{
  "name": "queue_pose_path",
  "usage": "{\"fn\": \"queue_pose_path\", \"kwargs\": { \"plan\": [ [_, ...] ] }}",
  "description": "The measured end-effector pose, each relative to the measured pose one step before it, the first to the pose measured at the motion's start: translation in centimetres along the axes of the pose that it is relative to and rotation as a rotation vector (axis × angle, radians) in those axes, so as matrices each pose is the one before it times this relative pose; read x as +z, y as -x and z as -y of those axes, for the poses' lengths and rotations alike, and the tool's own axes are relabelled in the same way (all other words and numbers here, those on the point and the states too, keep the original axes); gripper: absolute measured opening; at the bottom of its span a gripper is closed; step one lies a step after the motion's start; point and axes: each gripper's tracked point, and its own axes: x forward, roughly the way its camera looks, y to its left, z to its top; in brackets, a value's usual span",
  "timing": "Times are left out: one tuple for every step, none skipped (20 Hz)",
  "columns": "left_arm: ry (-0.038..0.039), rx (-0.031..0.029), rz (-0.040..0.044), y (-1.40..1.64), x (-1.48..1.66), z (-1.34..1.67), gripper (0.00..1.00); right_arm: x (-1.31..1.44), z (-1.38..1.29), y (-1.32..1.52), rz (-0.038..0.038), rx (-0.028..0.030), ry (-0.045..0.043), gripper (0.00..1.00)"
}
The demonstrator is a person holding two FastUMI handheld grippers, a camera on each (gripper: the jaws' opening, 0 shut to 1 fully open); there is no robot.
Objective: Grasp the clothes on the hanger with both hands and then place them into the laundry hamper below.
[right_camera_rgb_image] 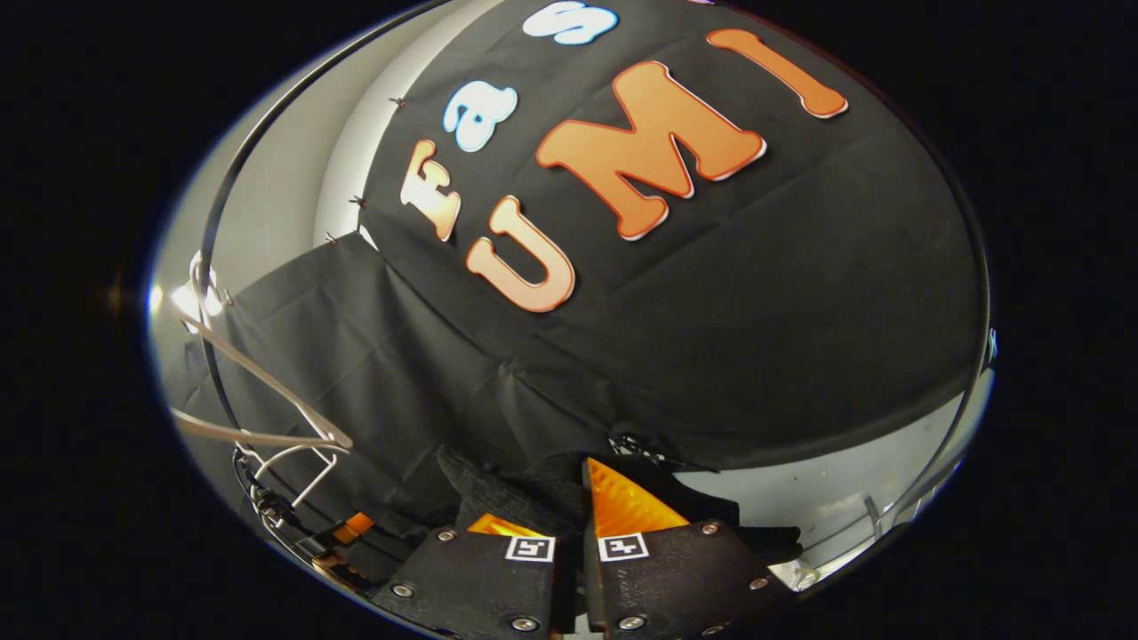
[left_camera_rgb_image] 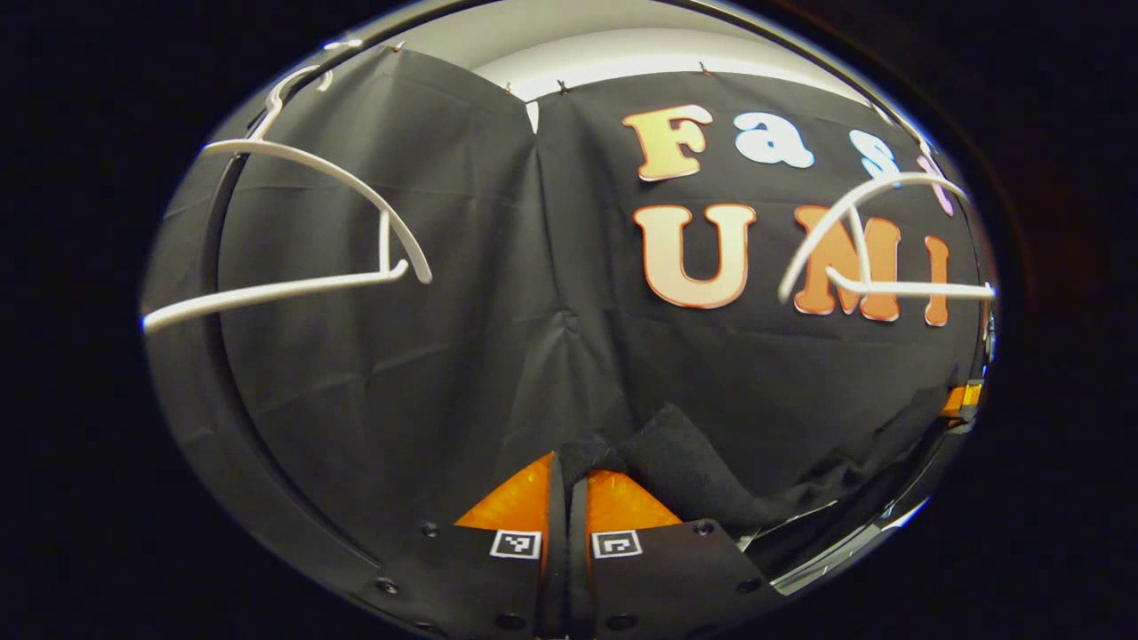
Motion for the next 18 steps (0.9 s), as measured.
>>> {"fn": "queue_pose_path", "kwargs": {
  "plan": [
    [-0.01661,-0.02233,-0.02228,0.263,-1.414,0.596,0.07,-1.539,0.514,0.140,-0.01507,-0.01464,-0.01560,0.04],
    [-0.01016,-0.02825,-0.02633,-0.048,-1.442,1.104,0.07,-1.585,0.741,0.195,-0.01428,-0.01911,-0.00731,0.04],
    [0.00139,-0.02807,-0.02736,0.111,-1.549,1.054,0.07,-1.551,0.617,0.203,-0.01399,-0.02072,-0.00248,0.04],
    [-0.00048,-0.02794,-0.02807,-0.180,-1.533,1.046,0.07,-1.683,0.669,0.233,-0.01792,-0.02133,-0.00078,0.04],
    [-0.00929,-0.02472,-0.02694,0.040,-1.251,1.023,0.07,-1.438,0.583,0.184,-0.01560,-0.02221,-0.00081,0.04],
    [-0.01723,-0.02772,-0.02134,-0.211,-1.170,1.162,0.07,-1.368,0.503,0.186,-0.01318,-0.01989,0.00059,0.04],
    [-0.01735,-0.02983,-0.02055,-0.399,-1.017,1.391,0.07,-1.479,0.492,-0.049,-0.01315,-0.01767,-0.00025,0.04],
    [-0.01311,-0.03317,-0.01796,-0.420,-0.848,1.332,0.07,-1.574,0.356,0.089,-0.01540,-0.01612,0.00076,0.04],
    [-0.00986,-0.03501,-0.01746,-0.151,-1.378,1.670,0.07,-1.427,0.385,0.023,-0.01457,-0.01689,0.00310,0.04],
    [-0.00912,-0.03321,-0.01947,-0.086,-1.104,1.425,0.07,-1.271,0.382,-0.110,-0.01715,-0.01811,0.00505,0.04],
    [-0.00633,-0.03290,-0.02072,-0.451,-0.865,1.400,0.07,-1.331,0.437,-0.271,-0.01697,-0.02198,0.00818,0.04],
    [-0.00562,-0.03292,-0.02343,-0.408,-0.835,1.511,0.07,-1.386,0.355,-0.319,-0.01602,-0.02008,0.01036,0.04],
    [-0.00597,-0.02912,-0.01902,-0.453,-0.722,1.202,0.07,-1.223,0.296,-0.230,-0.01575,-0.01708,0.00857,0.04],
    [-0.00627,-0.02529,-0.01888,-0.683,-0.918,0.995,0.07,-1.089,0.354,-0.270,-0.01394,-0.01534,0.00226,0.04],
    [-0.00728,-0.02378,-0.01896,-0.581,-1.005,0.979,0.07,-0.820,0.372,-0.287,-0.01270,-0.01487,-0.00132,0.04],
    [-0.01125,-0.02041,-0.02120,-0.749,-0.823,1.126,0.07,-0.756,0.506,-0.225,-0.01058,-0.02110,-0.00134,0.04],
    [-0.01192,-0.02085,-0.01839,-0.725,-0.960,1.022,0.07,-0.765,0.601,-0.437,-0.01115,-0.02390,0.00236,0.04],
    [-0.00943,-0.01522,-0.02084,-0.737,-0.859,1.017,0.07,-0.825,0.865,-0.503,-0.01548,-0.02909,0.00660,0.04]
  ]
}}
